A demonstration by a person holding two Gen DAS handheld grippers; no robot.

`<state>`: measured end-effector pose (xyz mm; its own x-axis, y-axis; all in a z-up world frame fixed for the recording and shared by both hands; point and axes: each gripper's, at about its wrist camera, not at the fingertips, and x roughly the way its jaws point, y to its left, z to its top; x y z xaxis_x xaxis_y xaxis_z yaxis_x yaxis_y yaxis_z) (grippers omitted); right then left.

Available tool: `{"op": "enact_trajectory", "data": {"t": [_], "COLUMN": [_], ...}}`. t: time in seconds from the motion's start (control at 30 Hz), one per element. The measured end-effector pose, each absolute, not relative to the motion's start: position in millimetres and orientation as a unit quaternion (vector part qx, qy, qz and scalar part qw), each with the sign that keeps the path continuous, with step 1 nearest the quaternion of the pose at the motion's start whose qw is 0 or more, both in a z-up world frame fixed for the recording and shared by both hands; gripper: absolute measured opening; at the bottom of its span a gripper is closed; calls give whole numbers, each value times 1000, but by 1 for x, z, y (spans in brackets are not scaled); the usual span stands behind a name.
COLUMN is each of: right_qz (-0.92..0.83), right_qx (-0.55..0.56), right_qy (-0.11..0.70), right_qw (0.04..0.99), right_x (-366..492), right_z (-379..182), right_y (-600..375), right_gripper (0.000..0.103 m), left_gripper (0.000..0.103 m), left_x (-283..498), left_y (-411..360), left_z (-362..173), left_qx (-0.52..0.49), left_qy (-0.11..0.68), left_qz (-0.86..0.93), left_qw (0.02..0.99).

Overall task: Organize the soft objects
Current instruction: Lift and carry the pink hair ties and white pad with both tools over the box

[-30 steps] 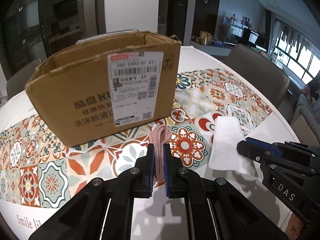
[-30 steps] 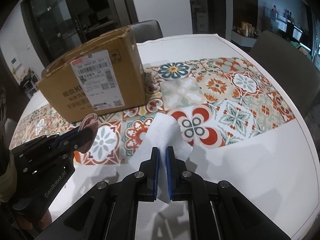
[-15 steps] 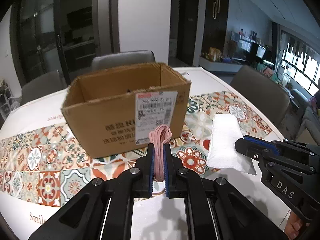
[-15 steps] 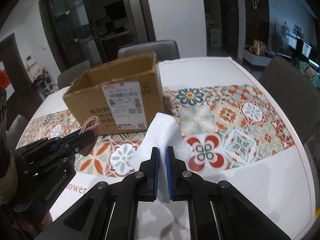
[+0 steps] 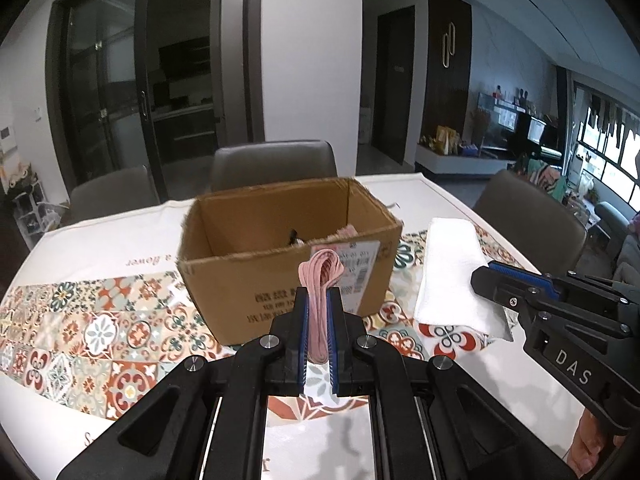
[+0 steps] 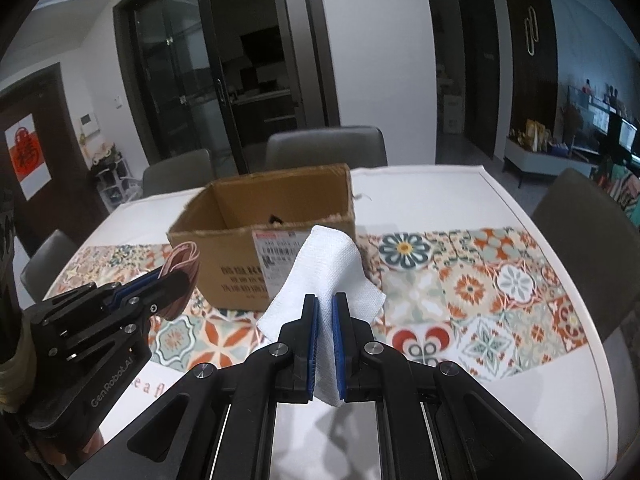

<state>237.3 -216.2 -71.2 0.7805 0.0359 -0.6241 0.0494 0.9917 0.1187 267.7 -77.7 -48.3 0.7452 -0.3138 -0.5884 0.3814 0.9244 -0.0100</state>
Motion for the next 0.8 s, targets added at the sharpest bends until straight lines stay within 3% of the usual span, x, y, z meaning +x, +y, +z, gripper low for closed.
{"op": "enact_trajectory", "data": {"t": [0.8], "right_qz": [21], "right_qx": [49], "right_qy": [253], "right_qw": [966], "right_x": [271], "right_z": [-19], "right_y": [-196], "right_gripper": [9], "left_gripper": [10], "left_x": [293], "left_y": [-54], "left_z": [0], "left_qx": [62], "left_qy": [233], "left_qz": [-165], "left_qw": [956]}}
